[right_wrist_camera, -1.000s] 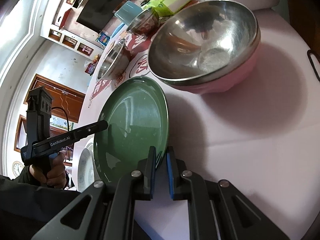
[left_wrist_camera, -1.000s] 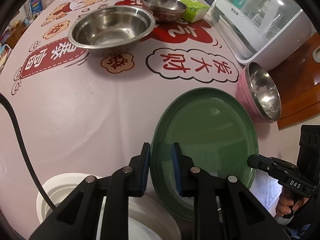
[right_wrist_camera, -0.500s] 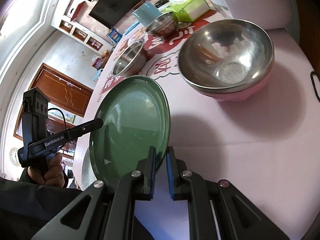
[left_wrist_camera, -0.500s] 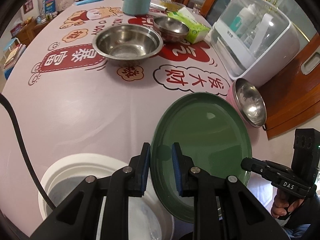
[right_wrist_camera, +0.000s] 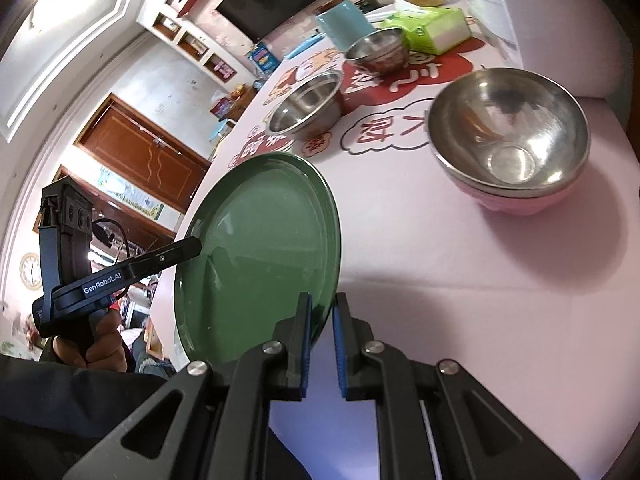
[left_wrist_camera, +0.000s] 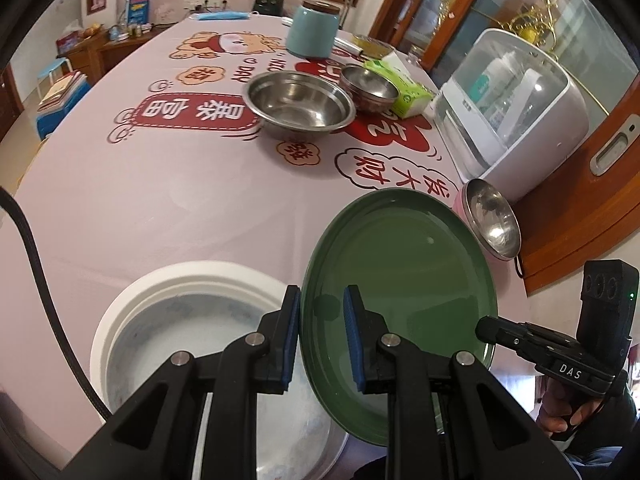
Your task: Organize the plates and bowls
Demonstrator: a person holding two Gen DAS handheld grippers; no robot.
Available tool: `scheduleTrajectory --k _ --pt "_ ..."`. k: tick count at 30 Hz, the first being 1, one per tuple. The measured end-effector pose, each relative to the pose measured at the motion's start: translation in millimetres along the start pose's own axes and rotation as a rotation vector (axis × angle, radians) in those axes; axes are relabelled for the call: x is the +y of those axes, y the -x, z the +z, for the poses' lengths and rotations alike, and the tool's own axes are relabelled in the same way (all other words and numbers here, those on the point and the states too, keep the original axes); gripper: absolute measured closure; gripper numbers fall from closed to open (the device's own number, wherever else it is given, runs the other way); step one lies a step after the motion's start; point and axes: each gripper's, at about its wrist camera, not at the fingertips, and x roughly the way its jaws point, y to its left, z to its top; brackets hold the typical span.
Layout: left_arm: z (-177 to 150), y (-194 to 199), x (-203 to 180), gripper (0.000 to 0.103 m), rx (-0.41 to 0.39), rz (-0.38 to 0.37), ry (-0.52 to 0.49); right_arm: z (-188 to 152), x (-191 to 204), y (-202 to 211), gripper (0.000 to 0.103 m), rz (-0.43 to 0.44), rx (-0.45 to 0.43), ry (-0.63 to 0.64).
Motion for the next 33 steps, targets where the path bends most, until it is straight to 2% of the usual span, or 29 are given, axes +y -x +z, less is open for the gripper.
scheduleTrajectory --k 15,33 --pt "-37.6 31.3 29.3 0.083 -0.039 0.05 0.109 -9.3 30.2 -13.8 0.092 0.03 0.072 0.114" --pt "-62.2 41.2 86.3 0.083 0.001 0.096 0.188 -22.3 75.6 -54.0 0.09 0.018 0.18 0.179"
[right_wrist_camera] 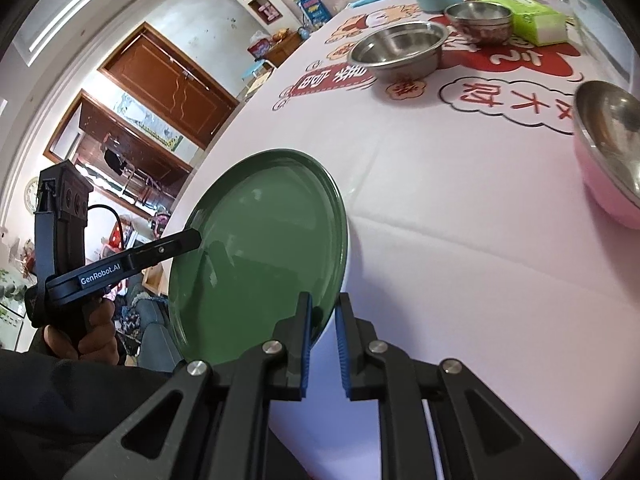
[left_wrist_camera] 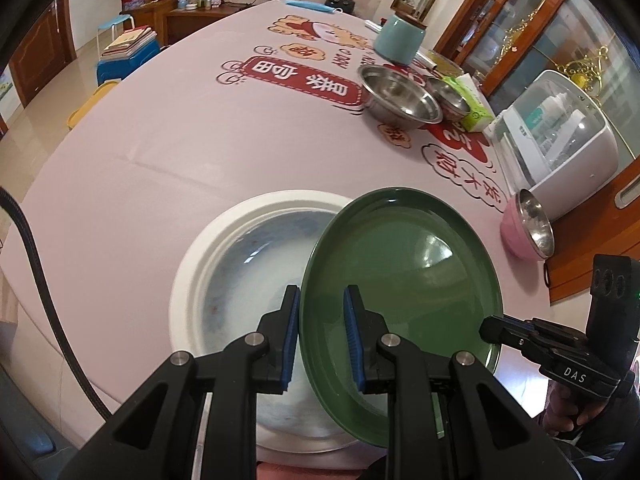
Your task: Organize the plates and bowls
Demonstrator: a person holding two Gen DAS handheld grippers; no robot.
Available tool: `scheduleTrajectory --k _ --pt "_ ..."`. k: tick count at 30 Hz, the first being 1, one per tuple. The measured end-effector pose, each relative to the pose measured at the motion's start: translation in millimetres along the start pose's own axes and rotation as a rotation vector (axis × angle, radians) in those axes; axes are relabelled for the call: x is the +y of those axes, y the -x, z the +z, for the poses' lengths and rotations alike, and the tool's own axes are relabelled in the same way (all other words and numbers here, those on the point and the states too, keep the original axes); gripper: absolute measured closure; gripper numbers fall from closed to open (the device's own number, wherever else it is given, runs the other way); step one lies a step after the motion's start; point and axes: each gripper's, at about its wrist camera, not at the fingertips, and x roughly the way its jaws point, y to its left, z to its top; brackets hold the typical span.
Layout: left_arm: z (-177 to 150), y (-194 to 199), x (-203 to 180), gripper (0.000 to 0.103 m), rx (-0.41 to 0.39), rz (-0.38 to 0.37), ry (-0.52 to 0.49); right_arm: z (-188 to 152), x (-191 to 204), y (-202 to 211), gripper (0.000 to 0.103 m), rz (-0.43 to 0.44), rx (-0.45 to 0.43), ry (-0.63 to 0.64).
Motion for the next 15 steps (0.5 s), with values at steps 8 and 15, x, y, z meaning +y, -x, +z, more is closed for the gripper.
scheduleTrajectory --k 8,15 --pt "5.2 -4.7 27.2 0.083 0.032 0.024 -0.008 2.6 23.1 -24.5 0.09 -0.029 0.039 0.013" --pt "13.3 -13.5 40.6 0.083 0.068 0.025 -0.041 2.2 32.9 -35.0 0.089 -0.055 0.047 -0.008"
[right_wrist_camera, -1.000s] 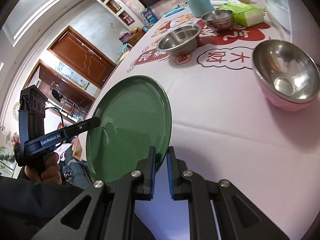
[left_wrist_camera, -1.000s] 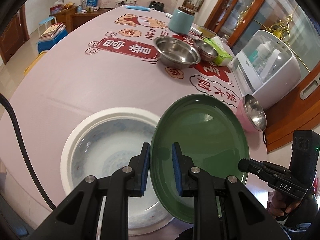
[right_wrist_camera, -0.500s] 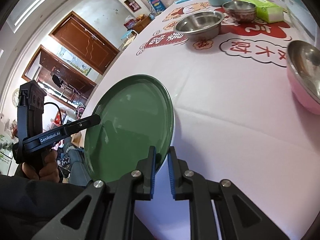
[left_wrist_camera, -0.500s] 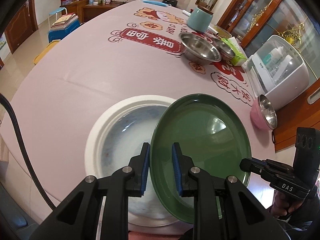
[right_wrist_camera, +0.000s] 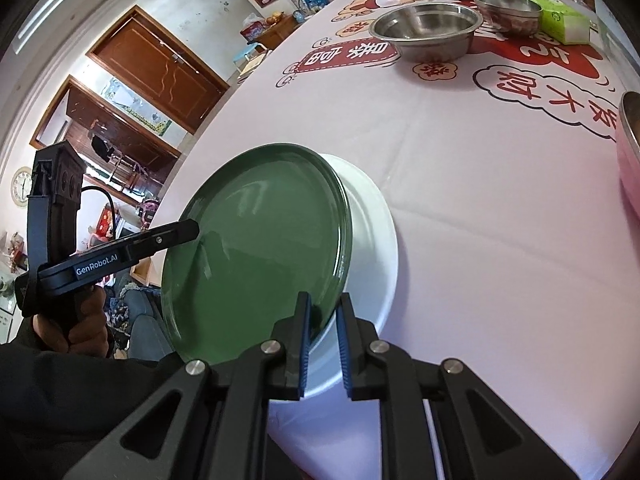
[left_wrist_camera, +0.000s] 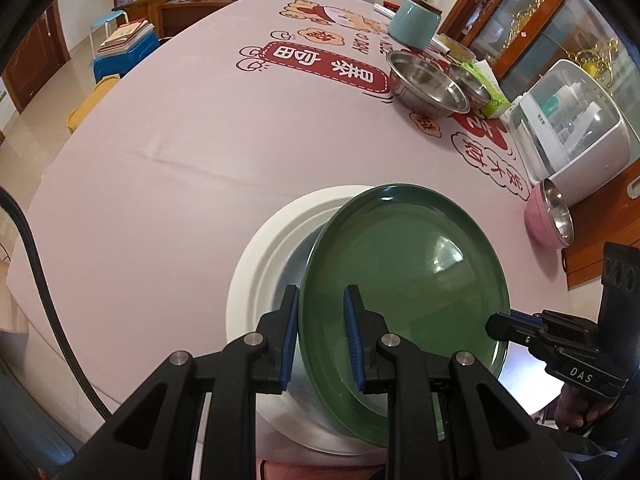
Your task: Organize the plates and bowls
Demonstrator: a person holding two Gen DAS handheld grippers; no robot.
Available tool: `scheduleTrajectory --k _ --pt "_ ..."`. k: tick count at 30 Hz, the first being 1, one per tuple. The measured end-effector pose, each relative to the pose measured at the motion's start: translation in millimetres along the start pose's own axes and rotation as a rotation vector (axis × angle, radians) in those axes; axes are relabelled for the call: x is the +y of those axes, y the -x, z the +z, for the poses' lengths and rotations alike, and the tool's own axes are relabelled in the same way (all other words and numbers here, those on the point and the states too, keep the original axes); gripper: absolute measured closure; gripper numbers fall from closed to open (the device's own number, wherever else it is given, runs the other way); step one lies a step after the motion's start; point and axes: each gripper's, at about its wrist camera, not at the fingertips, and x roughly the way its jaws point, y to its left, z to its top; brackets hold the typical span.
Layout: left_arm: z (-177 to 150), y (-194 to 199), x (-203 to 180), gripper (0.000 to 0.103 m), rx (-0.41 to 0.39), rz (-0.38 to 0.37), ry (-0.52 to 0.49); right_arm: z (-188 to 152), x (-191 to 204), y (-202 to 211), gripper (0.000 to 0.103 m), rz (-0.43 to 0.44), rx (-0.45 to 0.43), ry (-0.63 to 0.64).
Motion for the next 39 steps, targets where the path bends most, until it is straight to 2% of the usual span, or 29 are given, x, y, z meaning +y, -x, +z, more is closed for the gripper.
scheduleTrajectory --k 7,21,33,39 --pt "6.5 -12.1 3.6 0.083 0.038 -0.008 -0.037 -2.6 4.6 -4.4 0.086 -0.048 0.006 -0.027" --pt "9.5 -21.7 5.4 0.083 0.072 -0.014 -0.065 -11.9 9.0 1.0 0.086 -0.082 -0.007 -0.051" --pt "4.3 -10.8 -0.1 0.083 0.04 -0.022 -0.09 -10.9 16.1 -0.1 0.076 -0.082 -0.005 -0.015" --pt "1.1 -1.6 -4.5 0.083 0.024 -0.016 -0.087 -11.7 21.5 2.6 0.075 -0.093 -0.01 0.033"
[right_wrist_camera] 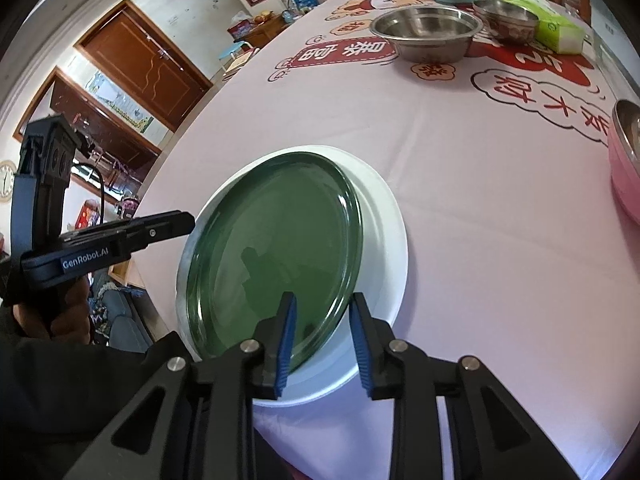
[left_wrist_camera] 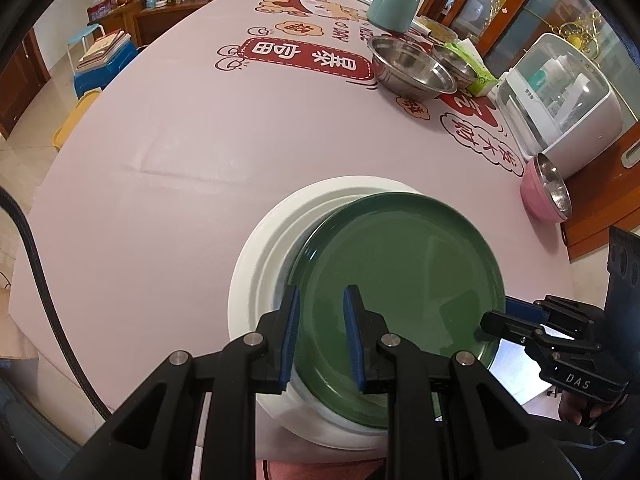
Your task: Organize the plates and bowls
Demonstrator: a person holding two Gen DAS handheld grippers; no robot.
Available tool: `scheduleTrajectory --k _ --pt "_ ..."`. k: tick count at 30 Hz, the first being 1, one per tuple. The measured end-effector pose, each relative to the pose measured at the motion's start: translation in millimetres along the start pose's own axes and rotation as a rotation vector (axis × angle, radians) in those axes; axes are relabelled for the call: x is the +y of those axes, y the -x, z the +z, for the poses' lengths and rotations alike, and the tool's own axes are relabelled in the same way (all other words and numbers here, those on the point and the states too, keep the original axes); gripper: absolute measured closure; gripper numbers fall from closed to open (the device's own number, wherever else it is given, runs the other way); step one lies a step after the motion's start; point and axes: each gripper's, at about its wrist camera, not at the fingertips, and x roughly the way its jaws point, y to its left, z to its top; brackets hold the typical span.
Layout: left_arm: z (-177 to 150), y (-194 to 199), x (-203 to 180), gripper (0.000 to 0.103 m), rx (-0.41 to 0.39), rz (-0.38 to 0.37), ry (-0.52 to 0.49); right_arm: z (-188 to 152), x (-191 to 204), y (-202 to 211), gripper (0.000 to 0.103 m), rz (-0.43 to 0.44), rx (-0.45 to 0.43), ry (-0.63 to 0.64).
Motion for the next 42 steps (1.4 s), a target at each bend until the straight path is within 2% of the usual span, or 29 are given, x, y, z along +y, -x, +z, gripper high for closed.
scheduleTrajectory --k 4,7,12,16,21,26,28,32,36,42 --pt "-0.8 6.7 -7.0 0.082 -0.014 -0.011 -0.001 -0.7 -0.2 7.1 0.075 -0.011 -0.024 0.03" --pt "-0.2 13.5 -16.6 0.081 -0.031 -0.014 -0.01 0.8 2.7 22.1 0.074 -0.02 -0.081 0.071" --pt "6.6 28.3 -34.5 0.079 -0.059 -0.032 -0.014 6.5 4.0 42.1 0.065 -0.042 -0.141 0.114" --pt "17.1 39.8 -48.9 0.075 -0.082 -0.036 -0.031 13.4 1.0 56.6 0.065 -0.056 -0.183 0.126" --pt "34.7 46.1 -63.3 0.075 -0.101 -0.006 -0.038 22.3 -7.1 73.9 0.064 -0.063 -0.232 0.11" --pt "56.7 49.1 -77.1 0.072 -0.104 0.029 -0.041 41.6 -20.7 94.6 0.059 -0.068 -0.27 0.062" --pt "65.5 48.1 -82.6 0.072 -0.1 0.046 -0.049 53.6 -23.6 102.9 0.057 -0.098 -0.283 0.063" --pt "85.1 43.7 -92.9 0.072 -0.069 0.085 -0.057 73.6 -27.6 117.2 0.056 -0.123 -0.325 0.092" --pt "105.1 41.4 -97.8 0.072 -0.054 0.068 -0.03 94.8 -31.6 124.4 0.051 -0.151 -0.336 0.132" --pt "140.7 39.6 -103.8 0.068 -0.042 0.107 -0.035 134.2 -44.2 131.5 0.049 -0.192 -0.352 0.167"
